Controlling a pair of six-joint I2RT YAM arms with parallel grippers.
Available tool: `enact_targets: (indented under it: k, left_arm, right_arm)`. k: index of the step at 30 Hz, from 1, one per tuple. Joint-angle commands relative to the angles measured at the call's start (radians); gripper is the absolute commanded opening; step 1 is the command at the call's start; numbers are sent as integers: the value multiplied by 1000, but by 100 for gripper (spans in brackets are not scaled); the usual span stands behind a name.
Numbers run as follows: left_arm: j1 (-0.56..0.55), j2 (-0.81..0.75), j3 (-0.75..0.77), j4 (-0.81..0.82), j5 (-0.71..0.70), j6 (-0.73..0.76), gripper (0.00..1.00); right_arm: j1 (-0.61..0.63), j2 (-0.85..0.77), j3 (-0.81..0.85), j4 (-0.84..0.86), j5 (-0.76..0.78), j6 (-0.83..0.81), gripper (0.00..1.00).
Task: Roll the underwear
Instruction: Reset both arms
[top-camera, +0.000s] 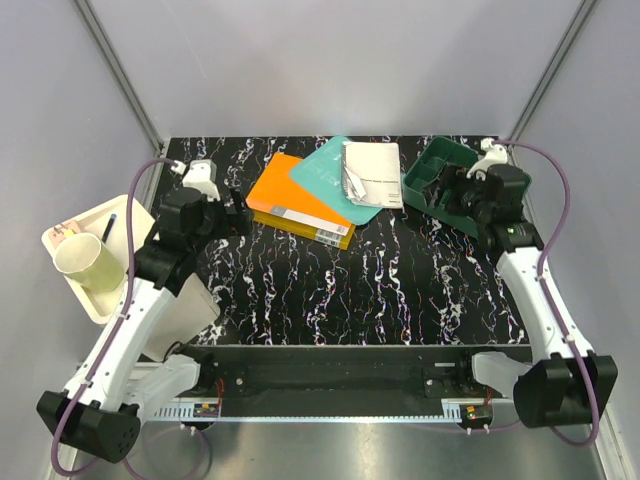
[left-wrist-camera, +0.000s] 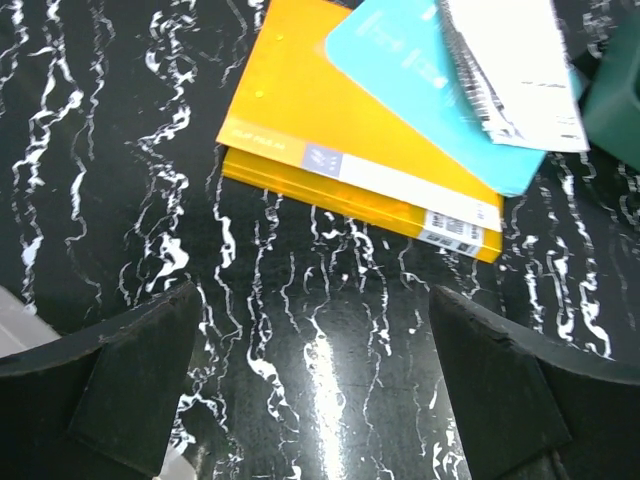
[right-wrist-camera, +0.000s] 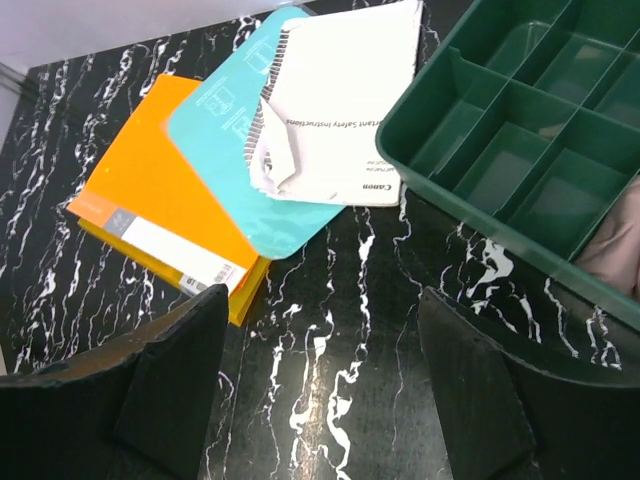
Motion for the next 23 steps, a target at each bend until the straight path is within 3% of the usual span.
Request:
enact_targets:
  k: [1,8,23]
  left_arm:
    - [4,-46,-26,94,86,13,99]
    - [4,-93,-55,140,138,-4,99]
    - [4,-142,-97,180,135,-22,99]
  right_arm:
    - [4,-110,-90,97,-41,12,84]
    - [4,-205,-169,94,-3,-11,85]
    - [4,-248,-182,79,36,-49,86]
